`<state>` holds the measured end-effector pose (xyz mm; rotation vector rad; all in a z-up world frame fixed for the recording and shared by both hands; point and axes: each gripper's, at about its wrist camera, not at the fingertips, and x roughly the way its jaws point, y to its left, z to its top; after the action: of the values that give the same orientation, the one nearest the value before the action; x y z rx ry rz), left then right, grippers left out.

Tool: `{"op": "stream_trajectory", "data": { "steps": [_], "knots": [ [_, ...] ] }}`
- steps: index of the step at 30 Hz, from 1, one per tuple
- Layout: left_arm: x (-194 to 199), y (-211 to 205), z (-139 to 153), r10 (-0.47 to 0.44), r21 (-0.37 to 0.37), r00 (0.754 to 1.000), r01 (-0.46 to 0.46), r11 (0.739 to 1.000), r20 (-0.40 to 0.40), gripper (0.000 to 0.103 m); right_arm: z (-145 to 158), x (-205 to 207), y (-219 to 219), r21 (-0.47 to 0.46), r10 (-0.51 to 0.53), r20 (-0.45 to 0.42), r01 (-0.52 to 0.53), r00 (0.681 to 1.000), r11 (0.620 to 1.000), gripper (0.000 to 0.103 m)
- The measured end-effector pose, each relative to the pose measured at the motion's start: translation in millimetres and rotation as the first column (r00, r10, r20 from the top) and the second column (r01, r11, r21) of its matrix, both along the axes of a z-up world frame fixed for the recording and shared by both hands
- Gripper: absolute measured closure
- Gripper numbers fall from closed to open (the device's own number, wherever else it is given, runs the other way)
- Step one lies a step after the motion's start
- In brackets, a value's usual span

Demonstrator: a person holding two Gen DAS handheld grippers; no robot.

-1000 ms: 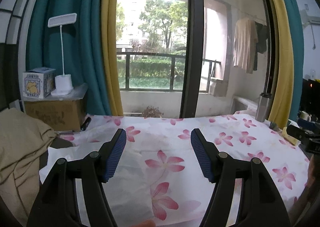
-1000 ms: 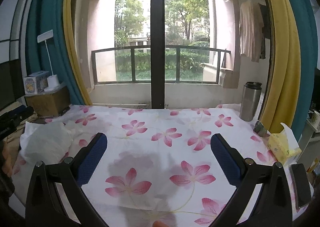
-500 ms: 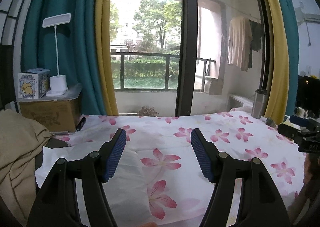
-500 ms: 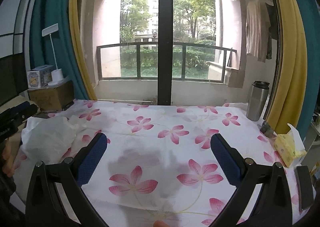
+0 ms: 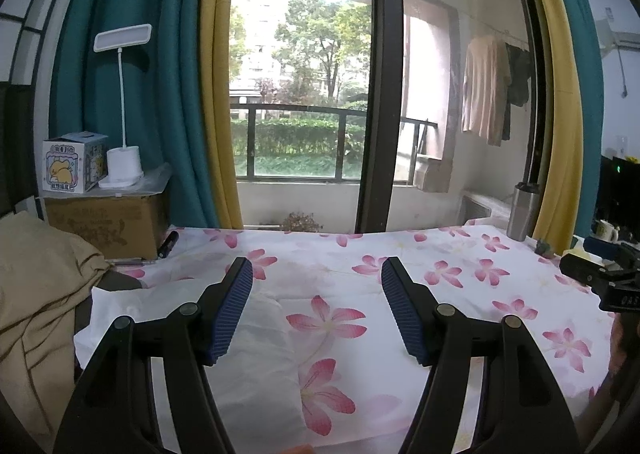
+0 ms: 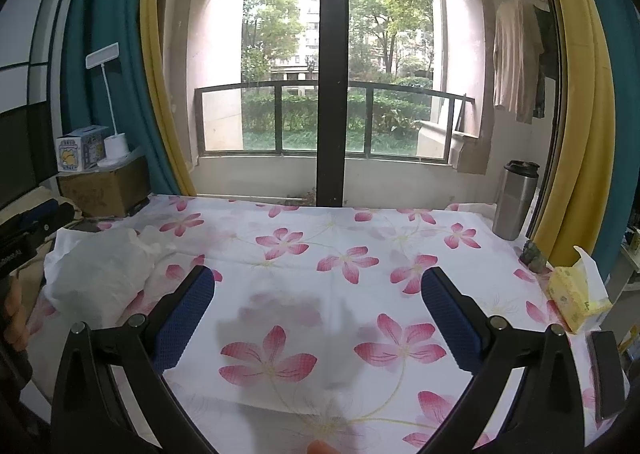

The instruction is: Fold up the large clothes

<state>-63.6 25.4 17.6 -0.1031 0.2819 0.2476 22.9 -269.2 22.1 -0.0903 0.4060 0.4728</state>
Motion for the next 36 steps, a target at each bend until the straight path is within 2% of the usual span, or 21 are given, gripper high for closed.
{"op": "stream_trajectory", "data": {
  "steps": [36],
  "knots": [
    [5.6, -9.4, -3.4, 0.023, 0.012, 0.999, -0.022, 1.000, -0.040, 0.033, -5.0, 3.1, -9.0, 0.006, -0.009, -0.018, 0.009, 1.000, 1.000, 0.001]
  ]
}}
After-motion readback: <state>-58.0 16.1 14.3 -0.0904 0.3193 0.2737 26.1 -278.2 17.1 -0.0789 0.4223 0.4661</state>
